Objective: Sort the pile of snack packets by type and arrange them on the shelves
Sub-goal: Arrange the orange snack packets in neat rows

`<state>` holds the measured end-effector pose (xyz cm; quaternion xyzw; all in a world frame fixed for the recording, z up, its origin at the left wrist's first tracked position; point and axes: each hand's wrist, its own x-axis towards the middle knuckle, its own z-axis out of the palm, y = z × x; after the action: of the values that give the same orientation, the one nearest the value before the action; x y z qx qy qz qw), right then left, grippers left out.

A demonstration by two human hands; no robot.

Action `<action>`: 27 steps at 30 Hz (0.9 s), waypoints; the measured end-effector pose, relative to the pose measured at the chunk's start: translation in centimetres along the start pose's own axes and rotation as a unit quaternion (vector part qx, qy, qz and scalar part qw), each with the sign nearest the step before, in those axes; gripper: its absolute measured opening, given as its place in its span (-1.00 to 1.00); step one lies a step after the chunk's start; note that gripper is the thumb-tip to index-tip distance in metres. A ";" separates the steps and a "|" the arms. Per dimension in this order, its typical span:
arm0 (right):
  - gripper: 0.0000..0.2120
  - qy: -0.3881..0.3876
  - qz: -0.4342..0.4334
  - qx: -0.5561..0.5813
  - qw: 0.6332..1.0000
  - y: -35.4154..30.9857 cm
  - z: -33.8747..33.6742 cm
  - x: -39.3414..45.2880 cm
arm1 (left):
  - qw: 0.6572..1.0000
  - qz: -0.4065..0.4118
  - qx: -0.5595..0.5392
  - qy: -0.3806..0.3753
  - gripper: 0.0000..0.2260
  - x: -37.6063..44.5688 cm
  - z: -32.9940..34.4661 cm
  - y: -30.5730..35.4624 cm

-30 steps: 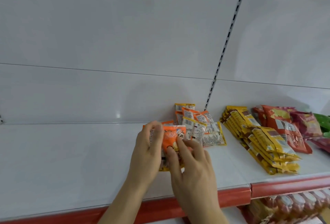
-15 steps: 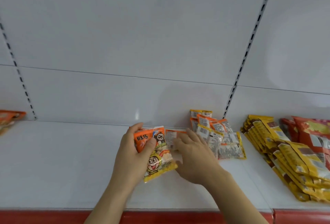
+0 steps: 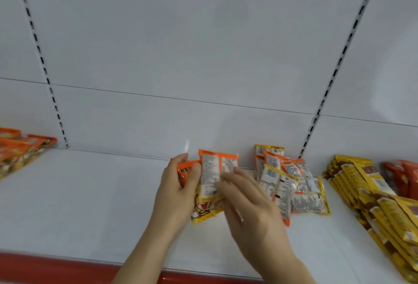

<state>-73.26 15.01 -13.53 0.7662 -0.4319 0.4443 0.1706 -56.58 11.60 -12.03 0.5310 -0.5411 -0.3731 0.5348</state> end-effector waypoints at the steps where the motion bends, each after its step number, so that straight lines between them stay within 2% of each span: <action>1: -0.73 -0.020 0.003 0.009 1.000 0.0 0.4 -0.8 | 0.999 -0.009 -0.028 -0.016 -0.47 -0.1 0.5 0.2; 4: -0.62 -0.050 0.017 0.053 0.997 0.5 0.1 -2.2 | 0.996 -0.028 -0.062 -0.063 -0.27 -0.1 1.8 0.4; 5: -0.57 -0.062 0.021 0.073 0.995 0.6 -0.4 -2.3 | 0.994 -0.029 -0.066 -0.078 -0.29 -0.1 2.2 0.4; 7: -0.48 -0.090 0.044 0.133 0.986 0.9 -1.8 -2.2 | 0.992 -0.036 -0.074 -0.096 -0.45 -0.2 3.0 0.2; 9: -0.51 -0.085 0.083 0.156 0.981 1.5 -3.1 -2.3 | 0.991 -0.040 -0.078 -0.104 -0.56 -0.2 3.7 0.1; 10: -0.57 -0.061 0.114 0.132 0.983 2.1 -3.8 -2.4 | 0.990 -0.042 -0.079 -0.105 -0.58 -0.2 4.0 0.1; 12: -0.64 -0.024 0.197 0.001 0.980 3.9 -4.9 -2.4 | 0.990 -0.044 -0.080 -0.107 -0.62 -0.2 4.6 0.3; 13: -0.60 -0.067 0.239 -0.081 0.965 4.7 -5.3 -2.3 | 0.990 -0.044 -0.081 -0.109 -0.63 -0.1 4.8 0.3; 14: -0.52 -0.146 0.268 -0.146 0.941 5.3 -5.5 -2.1 | 0.990 -0.043 -0.080 -0.110 -0.64 -0.1 5.0 0.2; 16: -0.38 -0.283 0.284 -0.207 0.892 6.4 -4.7 -2.6 | 0.991 -0.039 -0.075 -0.107 -0.64 -0.1 5.1 0.1; 17: -0.37 -0.299 0.279 -0.215 0.887 6.6 -4.2 -2.8 | 0.991 -0.040 -0.073 -0.105 -0.63 -0.1 5.2 0.1; 20: -0.48 -0.282 0.267 -0.226 0.893 6.9 -3.3 -2.6 | 0.993 -0.033 -0.063 -0.098 -0.60 0.0 5.2 0.0; 23: -0.53 -0.227 0.242 -0.238 0.913 7.3 -3.1 -2.4 | 0.994 -0.029 -0.052 -0.089 -0.58 0.1 4.7 -0.2; 27: -0.57 -0.092 0.203 -0.204 0.953 7.4 -4.6 -2.4 | 0.996 -0.024 -0.043 -0.072 -0.60 0.1 4.0 -0.5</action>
<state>-82.28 14.96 -13.89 0.6489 -0.6735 0.2997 0.1885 -60.42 10.80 -13.14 0.4918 -0.5487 -0.4461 0.5080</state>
